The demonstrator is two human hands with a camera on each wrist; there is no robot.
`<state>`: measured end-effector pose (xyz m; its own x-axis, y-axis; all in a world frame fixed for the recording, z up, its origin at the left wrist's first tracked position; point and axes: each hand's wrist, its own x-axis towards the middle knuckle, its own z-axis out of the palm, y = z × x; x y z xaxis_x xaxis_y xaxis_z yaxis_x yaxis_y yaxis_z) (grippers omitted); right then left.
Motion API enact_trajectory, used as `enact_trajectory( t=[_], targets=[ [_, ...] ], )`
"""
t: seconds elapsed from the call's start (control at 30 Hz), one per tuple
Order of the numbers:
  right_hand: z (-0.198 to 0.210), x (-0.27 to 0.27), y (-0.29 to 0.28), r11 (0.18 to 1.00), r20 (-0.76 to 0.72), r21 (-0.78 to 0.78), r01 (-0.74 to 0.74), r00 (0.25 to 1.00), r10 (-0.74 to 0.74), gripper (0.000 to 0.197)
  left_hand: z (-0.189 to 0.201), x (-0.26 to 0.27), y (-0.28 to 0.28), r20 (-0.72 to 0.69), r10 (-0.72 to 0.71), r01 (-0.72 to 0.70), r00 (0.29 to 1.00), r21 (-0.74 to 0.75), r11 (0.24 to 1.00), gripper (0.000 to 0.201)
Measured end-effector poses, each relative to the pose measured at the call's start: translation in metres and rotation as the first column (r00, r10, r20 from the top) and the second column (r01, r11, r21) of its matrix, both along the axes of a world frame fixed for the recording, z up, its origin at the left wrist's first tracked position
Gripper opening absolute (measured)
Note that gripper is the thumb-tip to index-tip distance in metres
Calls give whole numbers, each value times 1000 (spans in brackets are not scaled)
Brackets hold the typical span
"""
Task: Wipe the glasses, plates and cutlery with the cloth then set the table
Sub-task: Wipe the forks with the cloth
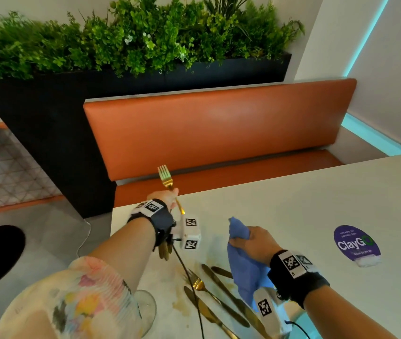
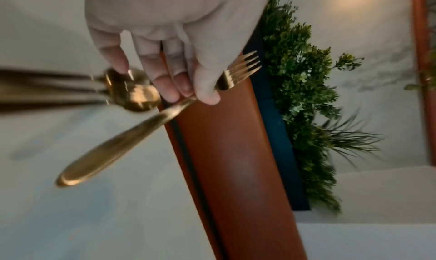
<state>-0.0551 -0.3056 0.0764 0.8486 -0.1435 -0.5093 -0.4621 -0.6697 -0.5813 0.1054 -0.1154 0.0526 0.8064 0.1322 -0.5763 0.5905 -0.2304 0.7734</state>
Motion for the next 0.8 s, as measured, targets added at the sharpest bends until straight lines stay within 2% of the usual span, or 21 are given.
enact_trajectory(
  t=[0.1,0.17,0.23,0.27,0.3,0.4,0.43,0.5,0.57,0.7,0.8],
  targets=[
    [-1,2,-11,999,-1,-34,32,999,-32,35,-10,-5,22,-43,-135,141,990,178,974,43],
    [-1,4,-16,998,-1,-42,37,999,-38,36,-15,-16,27,-89,-246,260,965,412,873,43],
    [-3,5,-21,997,3,-41,61,998,-61,36,-28,-16,31,-175,-318,362,932,466,807,43],
    [-4,5,-23,997,8,-42,70,998,-70,37,-39,-15,32,-222,-385,443,896,520,730,42],
    [-5,5,-25,996,8,-45,77,997,-77,37,-48,-11,32,-232,-393,453,890,556,697,43],
    [-5,3,-31,993,-1,-65,100,995,-100,37,-68,-1,32,-160,-291,330,943,545,770,50],
    [-5,2,-34,991,-7,-70,111,994,-112,37,-76,3,31,-185,-299,349,936,585,732,52],
    [-5,-1,-40,988,-14,-87,127,992,-129,36,-85,7,31,-284,-346,442,894,679,586,55],
    [-6,-3,-46,983,-15,-105,148,989,-150,36,-87,7,29,-331,-367,483,869,729,485,53],
    [-8,-7,-53,977,-5,-111,182,983,-184,36,-89,3,26,-377,-363,511,852,748,423,57],
    [-7,-9,-55,974,1,-111,199,980,-200,35,-91,6,24,-361,-346,491,866,744,453,68]
  ],
)
